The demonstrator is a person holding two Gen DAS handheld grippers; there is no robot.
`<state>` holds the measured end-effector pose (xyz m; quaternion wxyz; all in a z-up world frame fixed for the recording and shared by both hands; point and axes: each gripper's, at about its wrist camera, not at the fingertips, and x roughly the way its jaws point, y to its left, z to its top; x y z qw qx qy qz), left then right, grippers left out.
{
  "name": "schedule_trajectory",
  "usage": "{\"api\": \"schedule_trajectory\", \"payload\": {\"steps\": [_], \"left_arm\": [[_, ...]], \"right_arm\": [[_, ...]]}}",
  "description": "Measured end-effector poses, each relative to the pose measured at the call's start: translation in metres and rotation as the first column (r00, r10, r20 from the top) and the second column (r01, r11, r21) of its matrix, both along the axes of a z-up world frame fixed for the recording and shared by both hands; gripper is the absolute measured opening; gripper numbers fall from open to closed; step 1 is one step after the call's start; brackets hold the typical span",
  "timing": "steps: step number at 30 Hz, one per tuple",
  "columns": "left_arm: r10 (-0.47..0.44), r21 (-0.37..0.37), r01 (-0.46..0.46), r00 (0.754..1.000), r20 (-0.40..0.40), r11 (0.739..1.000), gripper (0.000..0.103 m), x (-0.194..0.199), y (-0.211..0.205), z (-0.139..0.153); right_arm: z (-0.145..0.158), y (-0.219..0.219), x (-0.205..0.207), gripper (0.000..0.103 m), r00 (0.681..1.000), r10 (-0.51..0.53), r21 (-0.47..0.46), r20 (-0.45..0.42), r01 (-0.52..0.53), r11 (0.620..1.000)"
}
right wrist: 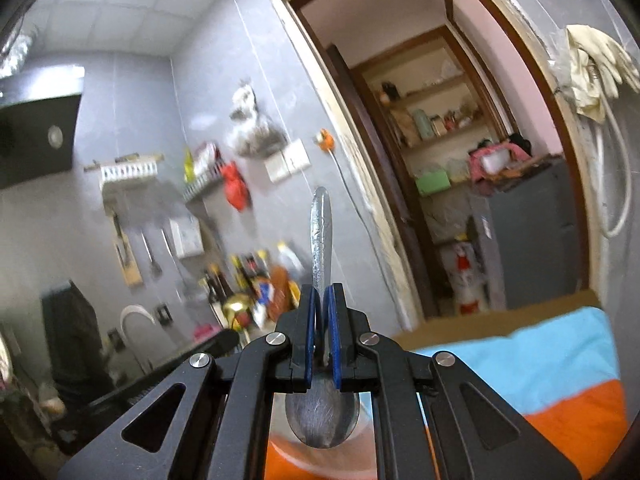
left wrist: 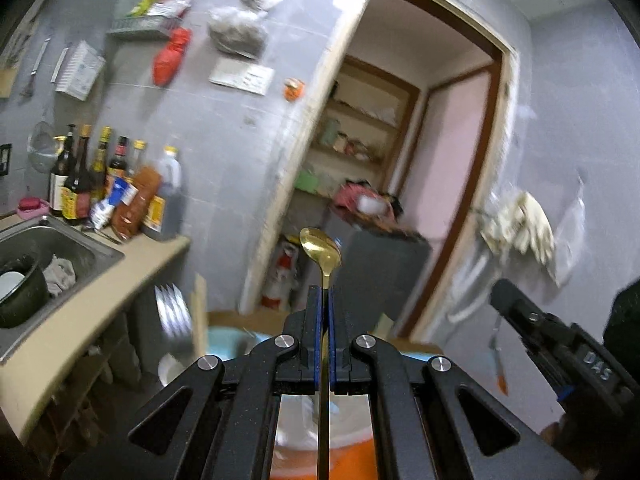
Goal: Organize utensils
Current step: 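Lift the gold spoon with the left tool while the right tool lifts the steel spoon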
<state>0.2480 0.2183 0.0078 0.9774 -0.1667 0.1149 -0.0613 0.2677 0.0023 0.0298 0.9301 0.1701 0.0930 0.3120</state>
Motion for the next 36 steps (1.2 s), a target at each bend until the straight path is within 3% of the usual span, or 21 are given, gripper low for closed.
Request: {"api": "schedule_trajectory", "payload": {"steps": [6, 11, 19, 36], "left_arm": [[0.045, -0.096, -0.041, 0.998, 0.043, 0.995, 0.001, 0.024, 0.062, -0.009], [0.061, -0.150, -0.051, 0.996, 0.062, 0.987, 0.001, 0.034, 0.086, -0.025], [0.067, -0.175, -0.053, 0.995, 0.072, 0.983, 0.001, 0.034, 0.080, -0.046], [0.078, -0.126, -0.065, 0.991, 0.105, 0.990, 0.001, 0.026, 0.065, -0.070]], "right_arm": [[-0.011, 0.028, 0.014, 0.005, 0.998, -0.030, 0.108, 0.059, 0.023, 0.994], [-0.032, 0.039, 0.021, 0.005, 0.995, -0.059, 0.125, 0.077, 0.049, 0.991], [-0.056, 0.051, 0.018, 0.005, 0.989, -0.105, 0.084, 0.108, 0.096, 0.992], [-0.083, 0.067, 0.016, 0.005, 0.984, -0.142, 0.021, 0.105, 0.141, 0.990]]}}
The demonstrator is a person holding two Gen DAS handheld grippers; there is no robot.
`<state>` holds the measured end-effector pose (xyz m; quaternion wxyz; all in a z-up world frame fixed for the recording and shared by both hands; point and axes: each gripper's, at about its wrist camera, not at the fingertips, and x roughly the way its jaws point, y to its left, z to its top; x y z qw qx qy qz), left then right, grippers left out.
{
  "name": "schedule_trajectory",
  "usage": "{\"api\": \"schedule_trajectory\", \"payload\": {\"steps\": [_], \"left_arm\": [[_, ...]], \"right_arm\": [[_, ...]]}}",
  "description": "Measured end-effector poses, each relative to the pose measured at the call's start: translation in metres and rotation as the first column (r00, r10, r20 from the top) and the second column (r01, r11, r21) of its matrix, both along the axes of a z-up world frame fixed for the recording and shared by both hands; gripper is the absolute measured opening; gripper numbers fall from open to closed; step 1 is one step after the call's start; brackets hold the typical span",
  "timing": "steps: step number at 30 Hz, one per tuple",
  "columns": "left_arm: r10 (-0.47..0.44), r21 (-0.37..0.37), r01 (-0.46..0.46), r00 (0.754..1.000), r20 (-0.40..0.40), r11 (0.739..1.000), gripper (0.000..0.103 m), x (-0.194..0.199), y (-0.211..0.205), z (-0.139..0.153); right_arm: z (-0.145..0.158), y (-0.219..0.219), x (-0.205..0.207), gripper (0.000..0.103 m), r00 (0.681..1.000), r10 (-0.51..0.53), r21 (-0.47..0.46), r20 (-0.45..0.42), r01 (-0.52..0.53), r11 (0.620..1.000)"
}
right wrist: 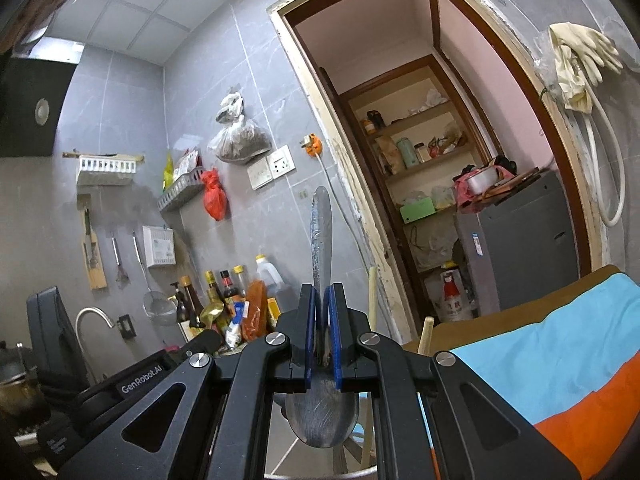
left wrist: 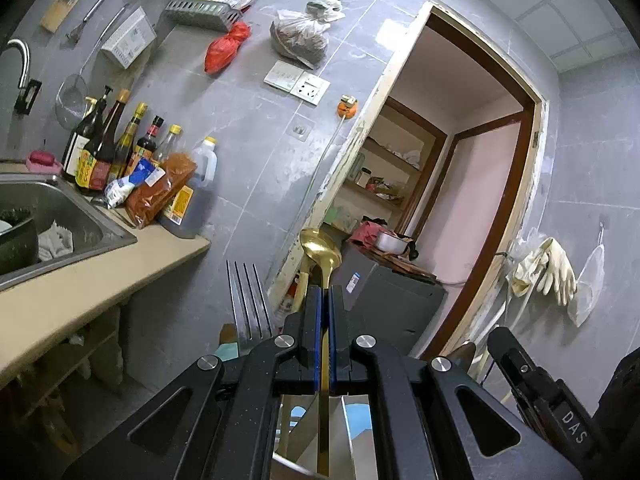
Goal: Organize utensils
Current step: 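Lift the gold spoon with the left tool while the right tool lifts the steel spoon, then drop the gold spoon into the caddy while the right tool drops the steel spoon in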
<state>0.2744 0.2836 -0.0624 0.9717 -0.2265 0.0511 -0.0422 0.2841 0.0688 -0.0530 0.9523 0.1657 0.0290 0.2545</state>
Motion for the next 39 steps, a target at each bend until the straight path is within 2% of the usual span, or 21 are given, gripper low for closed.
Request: {"api": "schedule_trajectory", "payload": {"steps": [5, 9, 22, 25, 27, 36, 39], "left_arm": [[0.009, 0.029, -0.010, 1.000, 0.005, 1.000, 0.001, -0.002, -0.006, -0.004], [0.008, 0.024, -0.007, 1.000, -0.005, 1.000, 0.001, -0.002, -0.004, -0.008], [-0.063, 0.041, 0.067, 0.994, -0.084, 0.997, 0.003, -0.007, -0.006, -0.009], [-0.069, 0.060, 0.075, 0.993, -0.097, 0.995, 0.003, -0.012, -0.008, -0.003], [-0.072, 0.067, 0.080, 0.992, -0.106, 0.995, 0.005, -0.015, -0.009, 0.000], [-0.082, 0.088, 0.096, 0.986, -0.148, 0.992, 0.027, -0.028, -0.019, 0.019], [-0.079, 0.089, 0.094, 0.984, -0.158, 0.992, 0.039, -0.034, -0.022, 0.029]], "right_arm": [[-0.006, 0.010, -0.004, 0.006, 1.000, -0.009, -0.048, 0.018, 0.009, 0.999], [-0.011, 0.016, -0.006, 0.006, 1.000, -0.007, -0.084, 0.027, 0.009, 0.996], [-0.016, 0.014, -0.010, 0.009, 1.000, -0.014, -0.158, -0.023, 0.010, 0.987], [-0.011, 0.012, -0.012, 0.014, 1.000, -0.011, -0.160, -0.025, 0.007, 0.987], [-0.007, 0.010, -0.014, 0.018, 1.000, -0.010, -0.158, -0.028, 0.005, 0.987], [0.017, -0.001, -0.025, 0.025, 0.999, -0.007, -0.170, -0.036, 0.001, 0.985], [0.028, -0.009, -0.032, 0.027, 0.999, -0.017, -0.172, -0.040, 0.010, 0.985]]}}
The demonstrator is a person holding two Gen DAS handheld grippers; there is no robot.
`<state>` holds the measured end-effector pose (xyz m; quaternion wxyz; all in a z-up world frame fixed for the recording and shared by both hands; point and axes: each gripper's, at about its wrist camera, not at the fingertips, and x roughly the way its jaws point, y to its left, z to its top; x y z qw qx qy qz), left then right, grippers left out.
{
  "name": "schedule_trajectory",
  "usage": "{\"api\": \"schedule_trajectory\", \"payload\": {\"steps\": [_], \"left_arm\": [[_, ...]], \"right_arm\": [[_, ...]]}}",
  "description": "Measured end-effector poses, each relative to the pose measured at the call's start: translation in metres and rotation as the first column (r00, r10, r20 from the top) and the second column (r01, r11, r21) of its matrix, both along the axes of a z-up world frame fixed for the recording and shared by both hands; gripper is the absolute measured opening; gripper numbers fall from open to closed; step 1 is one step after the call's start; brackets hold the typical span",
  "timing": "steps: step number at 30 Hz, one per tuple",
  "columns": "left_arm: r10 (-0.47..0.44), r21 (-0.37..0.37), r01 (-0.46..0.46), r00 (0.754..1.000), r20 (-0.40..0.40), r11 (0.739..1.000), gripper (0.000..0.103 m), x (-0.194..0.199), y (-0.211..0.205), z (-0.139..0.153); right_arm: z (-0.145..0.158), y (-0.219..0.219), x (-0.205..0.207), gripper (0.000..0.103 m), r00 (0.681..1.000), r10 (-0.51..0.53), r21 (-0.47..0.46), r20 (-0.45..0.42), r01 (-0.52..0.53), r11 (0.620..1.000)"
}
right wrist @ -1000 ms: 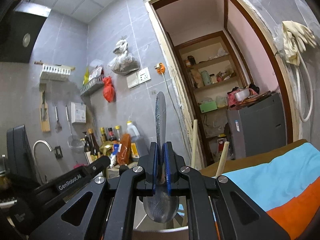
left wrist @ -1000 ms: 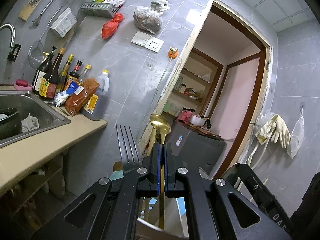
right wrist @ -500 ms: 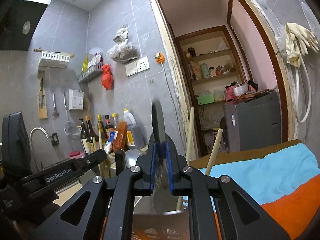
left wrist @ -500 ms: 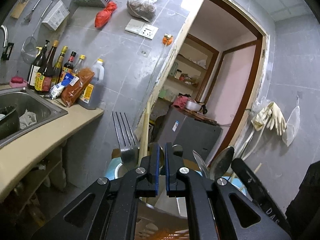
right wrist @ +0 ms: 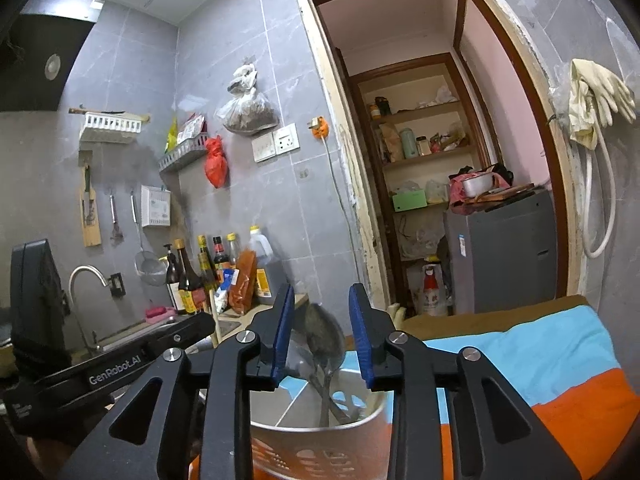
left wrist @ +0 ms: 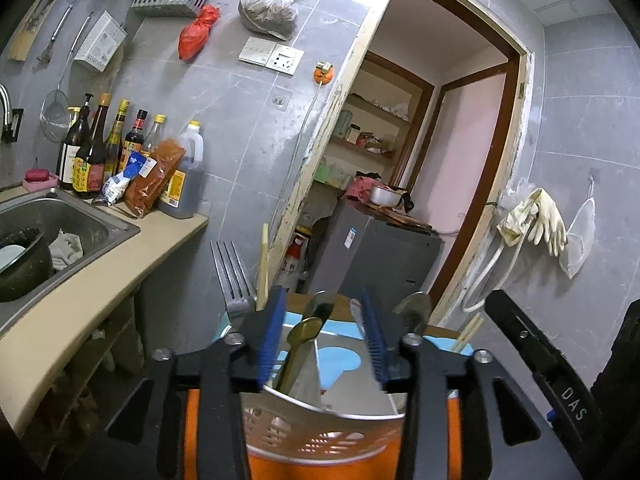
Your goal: Organize utensils
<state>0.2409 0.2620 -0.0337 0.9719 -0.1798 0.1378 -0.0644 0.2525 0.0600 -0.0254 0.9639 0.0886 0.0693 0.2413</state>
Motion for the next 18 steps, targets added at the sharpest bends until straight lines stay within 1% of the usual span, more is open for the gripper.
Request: {"api": "schedule_trajectory", "payload": {"steps": [2, 3, 4, 5, 6, 7, 8, 10, 11, 13, 15, 17, 18], "left_arm": [[0.001, 0.010, -0.001, 1.000, -0.004, 1.000, 0.051, -0.005, -0.004, 0.008], [0.001, 0.018, -0.001, 1.000, -0.007, 1.000, 0.054, -0.007, -0.005, 0.011], [0.003, 0.031, -0.002, 1.000, -0.011, 1.000, 0.061, -0.010, -0.008, 0.015], [0.008, 0.047, -0.007, 1.000, -0.015, 0.999, 0.070, -0.013, -0.011, 0.019], [0.013, 0.059, -0.012, 1.000, -0.017, 0.998, 0.074, -0.015, -0.014, 0.022], [0.018, 0.071, -0.017, 1.000, -0.017, 0.997, 0.081, -0.018, -0.016, 0.025], [0.027, 0.085, -0.026, 1.000, -0.015, 0.996, 0.086, -0.022, -0.021, 0.028], [0.044, 0.109, -0.041, 0.999, -0.019, 0.993, 0.092, -0.028, -0.028, 0.032], [0.052, 0.120, -0.049, 0.998, -0.023, 0.992, 0.094, -0.031, -0.032, 0.034], [0.065, 0.134, -0.061, 0.998, -0.025, 0.989, 0.094, -0.037, -0.039, 0.037], [0.075, 0.141, -0.071, 0.997, -0.024, 0.987, 0.094, -0.044, -0.046, 0.040], [0.084, 0.145, -0.079, 0.996, -0.026, 0.986, 0.095, -0.051, -0.052, 0.044], [0.091, 0.149, -0.086, 0.996, -0.027, 0.985, 0.095, -0.055, -0.057, 0.046]], "right_arm": [[0.007, -0.007, -0.006, 0.036, 1.000, -0.011, -0.003, -0.004, 0.011, 1.000], [0.010, -0.011, -0.008, 0.051, 1.000, -0.017, -0.001, -0.006, 0.017, 1.000], [0.014, -0.017, -0.012, 0.058, 1.000, -0.026, 0.003, -0.008, 0.026, 1.000], [0.017, -0.021, -0.014, 0.058, 0.999, -0.037, 0.001, -0.013, 0.037, 0.999], [0.020, -0.025, -0.016, 0.059, 0.999, -0.047, -0.008, -0.019, 0.047, 0.999], [0.023, -0.030, -0.018, 0.060, 0.998, -0.061, -0.020, -0.030, 0.061, 0.998], [0.025, -0.035, -0.020, 0.061, 0.996, -0.075, -0.027, -0.040, 0.074, 0.997], [0.028, -0.046, -0.023, 0.069, 0.994, -0.096, -0.032, -0.056, 0.094, 0.995], [0.030, -0.051, -0.025, 0.071, 0.992, -0.109, -0.037, -0.065, 0.107, 0.994], [0.035, -0.064, -0.031, 0.079, 0.988, -0.133, -0.047, -0.081, 0.130, 0.990], [0.040, -0.074, -0.038, 0.083, 0.985, -0.151, -0.057, -0.085, 0.147, 0.987], [0.046, -0.085, -0.044, 0.089, 0.982, -0.170, -0.070, -0.088, 0.164, 0.984], [0.048, -0.089, -0.047, 0.095, 0.981, -0.175, -0.073, -0.089, 0.169, 0.983]]}}
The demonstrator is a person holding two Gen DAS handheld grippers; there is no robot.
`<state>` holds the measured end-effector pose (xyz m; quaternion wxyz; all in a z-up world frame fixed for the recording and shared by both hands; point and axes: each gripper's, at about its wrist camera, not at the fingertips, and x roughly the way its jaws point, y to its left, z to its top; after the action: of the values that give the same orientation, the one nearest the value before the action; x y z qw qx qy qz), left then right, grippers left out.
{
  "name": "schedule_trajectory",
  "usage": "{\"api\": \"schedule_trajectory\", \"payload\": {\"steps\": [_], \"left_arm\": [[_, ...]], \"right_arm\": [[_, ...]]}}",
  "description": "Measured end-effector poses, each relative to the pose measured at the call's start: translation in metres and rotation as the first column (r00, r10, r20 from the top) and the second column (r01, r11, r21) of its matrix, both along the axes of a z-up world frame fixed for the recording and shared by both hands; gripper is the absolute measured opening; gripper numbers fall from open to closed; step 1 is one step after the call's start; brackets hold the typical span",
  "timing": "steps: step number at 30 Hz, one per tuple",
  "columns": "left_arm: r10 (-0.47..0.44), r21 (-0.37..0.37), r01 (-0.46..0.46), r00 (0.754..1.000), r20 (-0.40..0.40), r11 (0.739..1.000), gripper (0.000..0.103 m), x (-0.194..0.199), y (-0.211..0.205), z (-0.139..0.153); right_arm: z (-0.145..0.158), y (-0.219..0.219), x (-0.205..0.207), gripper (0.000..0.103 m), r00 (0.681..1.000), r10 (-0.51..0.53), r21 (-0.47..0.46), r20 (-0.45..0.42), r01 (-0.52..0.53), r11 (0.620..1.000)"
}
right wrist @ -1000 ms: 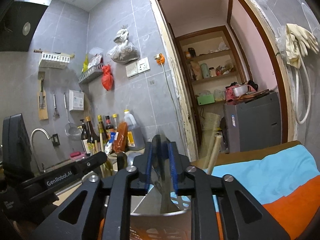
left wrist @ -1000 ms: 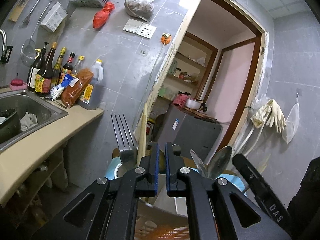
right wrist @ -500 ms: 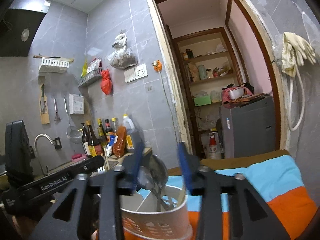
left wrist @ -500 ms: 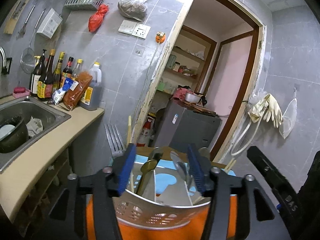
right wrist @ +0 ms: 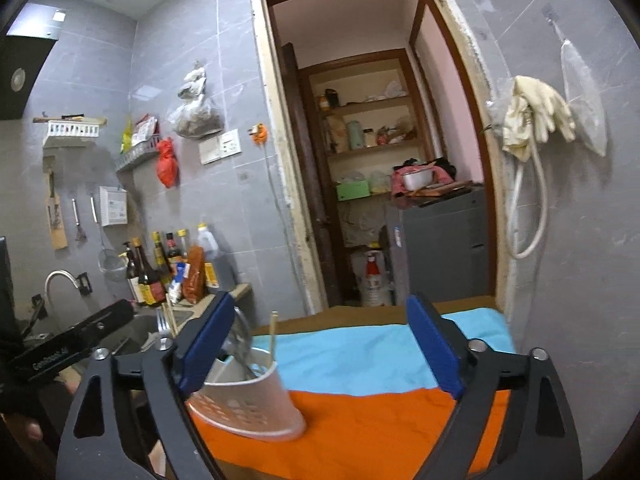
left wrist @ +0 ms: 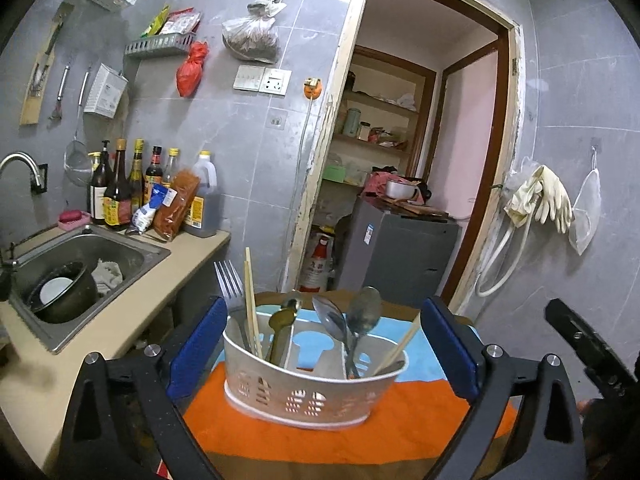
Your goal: Organize utensils
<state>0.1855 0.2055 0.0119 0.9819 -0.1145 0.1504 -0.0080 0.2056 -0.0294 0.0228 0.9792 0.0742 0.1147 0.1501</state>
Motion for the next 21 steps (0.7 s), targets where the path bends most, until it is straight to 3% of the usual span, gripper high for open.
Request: {"api": "schedule_trajectory", "payload": {"steps": [2, 10, 21], "left_arm": [[0.012, 0.008, -0.012, 1.000, -0.003, 1.000, 0.095, -0.010, -0.007, 0.003], [0.070, 0.024, -0.069, 0.997, -0.023, 0.997, 0.095, -0.064, -0.040, 0.016], [0.103, 0.076, -0.098, 0.993, -0.058, 0.992, 0.096, -0.137, -0.073, 0.017]], "right_arm": [[0.006, -0.010, -0.007, 0.103, 1.000, -0.004, 0.000, -0.002, 0.004, 1.000], [0.024, -0.046, -0.047, 0.103, 0.999, 0.006, -0.023, -0.042, -0.007, 1.000], [0.020, -0.078, -0.114, 0.103, 0.994, 0.042, -0.060, -0.104, -0.048, 0.997]]}}
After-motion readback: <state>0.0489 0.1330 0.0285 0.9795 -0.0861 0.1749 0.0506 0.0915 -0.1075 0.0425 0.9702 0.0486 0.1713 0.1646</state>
